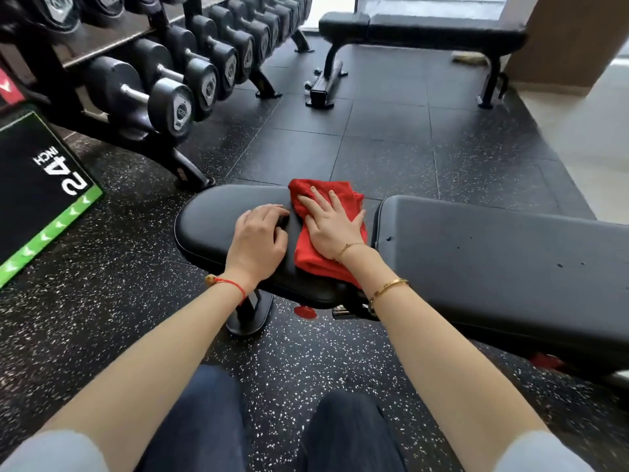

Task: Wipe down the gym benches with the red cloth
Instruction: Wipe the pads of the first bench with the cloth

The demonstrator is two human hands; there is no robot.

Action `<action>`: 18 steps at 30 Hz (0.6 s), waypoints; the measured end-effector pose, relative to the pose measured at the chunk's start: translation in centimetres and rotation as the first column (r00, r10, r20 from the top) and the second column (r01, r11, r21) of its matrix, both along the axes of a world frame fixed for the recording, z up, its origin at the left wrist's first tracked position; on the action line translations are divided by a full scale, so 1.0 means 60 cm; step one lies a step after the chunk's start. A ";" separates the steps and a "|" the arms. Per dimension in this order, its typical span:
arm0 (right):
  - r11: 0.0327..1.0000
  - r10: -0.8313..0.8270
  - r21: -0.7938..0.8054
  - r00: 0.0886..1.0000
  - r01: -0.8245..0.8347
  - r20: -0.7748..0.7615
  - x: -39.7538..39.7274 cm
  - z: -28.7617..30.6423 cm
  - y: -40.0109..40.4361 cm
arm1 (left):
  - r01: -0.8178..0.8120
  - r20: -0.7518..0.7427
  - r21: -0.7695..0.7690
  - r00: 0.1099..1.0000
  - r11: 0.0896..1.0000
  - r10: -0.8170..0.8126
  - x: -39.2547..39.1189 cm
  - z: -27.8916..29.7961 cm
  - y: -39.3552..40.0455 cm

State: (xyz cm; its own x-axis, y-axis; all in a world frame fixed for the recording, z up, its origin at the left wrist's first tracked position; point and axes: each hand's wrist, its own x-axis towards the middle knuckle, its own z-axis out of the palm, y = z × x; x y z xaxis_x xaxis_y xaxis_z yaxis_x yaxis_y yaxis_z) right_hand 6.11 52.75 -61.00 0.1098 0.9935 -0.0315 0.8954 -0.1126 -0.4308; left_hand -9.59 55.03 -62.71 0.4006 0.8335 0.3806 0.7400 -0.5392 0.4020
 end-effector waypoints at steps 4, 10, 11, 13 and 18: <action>1.000 0.016 0.022 1.000 -0.016 -0.011 0.000 -0.004 -0.003 | -0.023 0.014 -0.002 1.000 1.000 0.023 0.003 0.000 0.004; 0.996 0.036 0.084 0.999 -0.038 0.024 0.000 -0.003 0.001 | -0.012 0.021 0.028 1.000 1.000 0.011 0.000 0.000 0.007; 0.995 0.039 0.085 0.999 -0.042 0.032 -0.001 -0.001 0.001 | -0.008 0.016 0.028 1.000 1.000 0.008 -0.001 0.000 0.006; 0.995 0.042 0.093 0.997 -0.048 0.062 0.001 0.006 -0.004 | -0.010 -0.011 0.027 1.000 1.000 0.011 0.001 0.002 0.004; 0.984 0.017 0.174 0.983 -0.050 0.185 0.045 0.048 -0.051 | -0.034 -0.075 0.045 0.996 0.998 0.038 0.015 0.009 -0.009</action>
State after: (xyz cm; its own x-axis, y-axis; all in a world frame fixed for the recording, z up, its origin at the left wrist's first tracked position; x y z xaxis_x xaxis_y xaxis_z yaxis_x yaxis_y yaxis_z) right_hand 8.78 49.66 -58.13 0.0640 0.9846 0.1624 0.9624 -0.0178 -0.2710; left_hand -8.69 54.47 -62.18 0.3996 0.8314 0.3862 0.7867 -0.5273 0.3210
